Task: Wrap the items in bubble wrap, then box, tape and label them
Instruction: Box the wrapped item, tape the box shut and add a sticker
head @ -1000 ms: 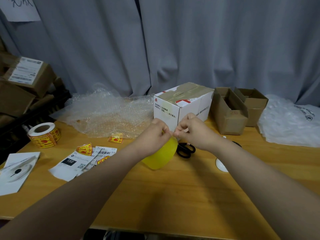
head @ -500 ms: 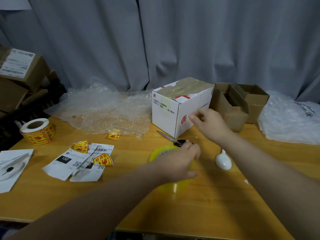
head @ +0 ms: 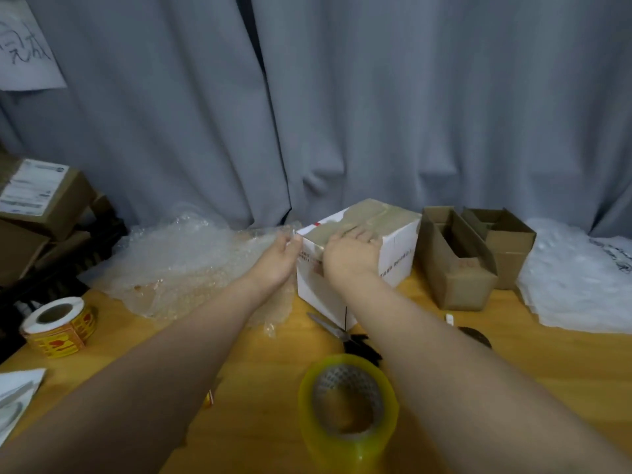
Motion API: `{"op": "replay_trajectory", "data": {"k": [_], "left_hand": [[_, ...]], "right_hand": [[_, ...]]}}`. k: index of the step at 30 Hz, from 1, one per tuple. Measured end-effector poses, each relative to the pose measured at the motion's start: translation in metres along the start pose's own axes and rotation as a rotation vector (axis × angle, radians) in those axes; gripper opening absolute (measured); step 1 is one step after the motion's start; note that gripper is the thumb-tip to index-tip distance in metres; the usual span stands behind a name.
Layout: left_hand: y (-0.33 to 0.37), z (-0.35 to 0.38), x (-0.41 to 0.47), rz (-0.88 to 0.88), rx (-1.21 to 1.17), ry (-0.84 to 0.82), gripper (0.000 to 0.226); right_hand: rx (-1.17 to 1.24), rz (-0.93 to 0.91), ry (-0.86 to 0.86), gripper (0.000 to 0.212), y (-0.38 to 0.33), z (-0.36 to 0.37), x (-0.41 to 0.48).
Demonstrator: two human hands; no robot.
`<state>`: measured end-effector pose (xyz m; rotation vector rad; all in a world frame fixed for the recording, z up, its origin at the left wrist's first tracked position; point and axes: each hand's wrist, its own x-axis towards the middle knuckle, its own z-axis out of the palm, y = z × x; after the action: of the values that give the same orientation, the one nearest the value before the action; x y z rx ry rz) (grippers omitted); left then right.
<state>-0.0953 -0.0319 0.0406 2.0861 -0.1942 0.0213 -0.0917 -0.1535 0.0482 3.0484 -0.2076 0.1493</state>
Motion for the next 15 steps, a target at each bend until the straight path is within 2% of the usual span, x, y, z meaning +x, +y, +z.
{"op": "replay_trajectory", "data": {"k": [2,4,7,9,12,13,15], "left_hand": [[-0.002,0.002,-0.006,0.042,-0.002,0.012,0.046],[-0.006,0.01,-0.011,0.143,0.03,0.022,0.041],[-0.003,0.025,-0.015,0.324,0.104,0.11,0.025],[0.005,0.03,-0.009,0.365,0.134,0.189,0.016],[0.01,0.034,0.005,0.289,0.107,0.041,0.035],[0.009,0.038,0.008,0.308,0.157,-0.026,0.041],[0.009,0.051,0.008,0.434,0.409,-0.151,0.048]], "right_hand": [[-0.053,-0.063,-0.002,0.068,0.005,0.003,-0.001],[-0.064,-0.148,-0.002,0.078,0.019,0.003,-0.009],[0.048,-0.271,0.015,0.074,0.057,0.002,-0.019],[0.138,-0.309,0.007,0.074,0.089,-0.003,-0.027],[0.17,-0.271,-0.029,0.075,0.13,-0.006,-0.038],[0.17,-0.242,-0.025,0.073,0.138,-0.006,-0.042],[0.23,-0.184,-0.011,0.065,0.145,-0.007,-0.049]]}}
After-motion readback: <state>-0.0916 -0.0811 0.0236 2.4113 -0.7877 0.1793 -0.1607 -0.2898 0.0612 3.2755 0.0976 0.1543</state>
